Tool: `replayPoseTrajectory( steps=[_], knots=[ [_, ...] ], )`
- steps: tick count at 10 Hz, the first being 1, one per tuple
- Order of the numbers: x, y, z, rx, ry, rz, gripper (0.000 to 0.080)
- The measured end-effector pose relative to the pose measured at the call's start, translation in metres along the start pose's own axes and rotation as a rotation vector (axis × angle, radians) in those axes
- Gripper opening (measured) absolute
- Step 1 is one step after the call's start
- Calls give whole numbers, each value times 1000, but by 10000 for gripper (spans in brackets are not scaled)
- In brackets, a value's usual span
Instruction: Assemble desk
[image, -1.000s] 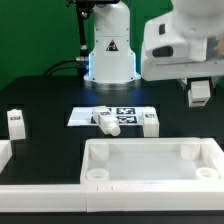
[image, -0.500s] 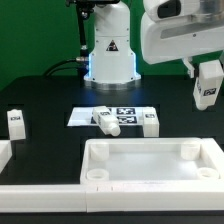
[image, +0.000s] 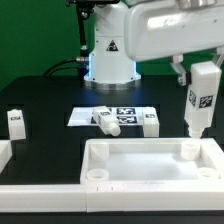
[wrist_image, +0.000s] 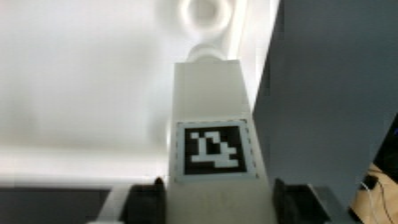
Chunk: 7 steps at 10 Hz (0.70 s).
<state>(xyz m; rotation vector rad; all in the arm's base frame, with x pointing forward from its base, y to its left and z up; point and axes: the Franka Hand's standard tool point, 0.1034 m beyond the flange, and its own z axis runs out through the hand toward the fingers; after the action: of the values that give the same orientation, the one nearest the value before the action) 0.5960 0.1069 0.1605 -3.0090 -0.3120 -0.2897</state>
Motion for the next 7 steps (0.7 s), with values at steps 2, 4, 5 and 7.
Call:
replayPoseTrajectory(
  steps=[2, 4, 5, 7],
  knots=[
    [2, 4, 4, -15, 147, 18, 284],
    [0, 7, 7, -35, 243, 14, 284],
    [5, 8, 10, -36, 245, 7, 284],
    [18, 4, 22, -45, 243, -87, 284]
  ],
)
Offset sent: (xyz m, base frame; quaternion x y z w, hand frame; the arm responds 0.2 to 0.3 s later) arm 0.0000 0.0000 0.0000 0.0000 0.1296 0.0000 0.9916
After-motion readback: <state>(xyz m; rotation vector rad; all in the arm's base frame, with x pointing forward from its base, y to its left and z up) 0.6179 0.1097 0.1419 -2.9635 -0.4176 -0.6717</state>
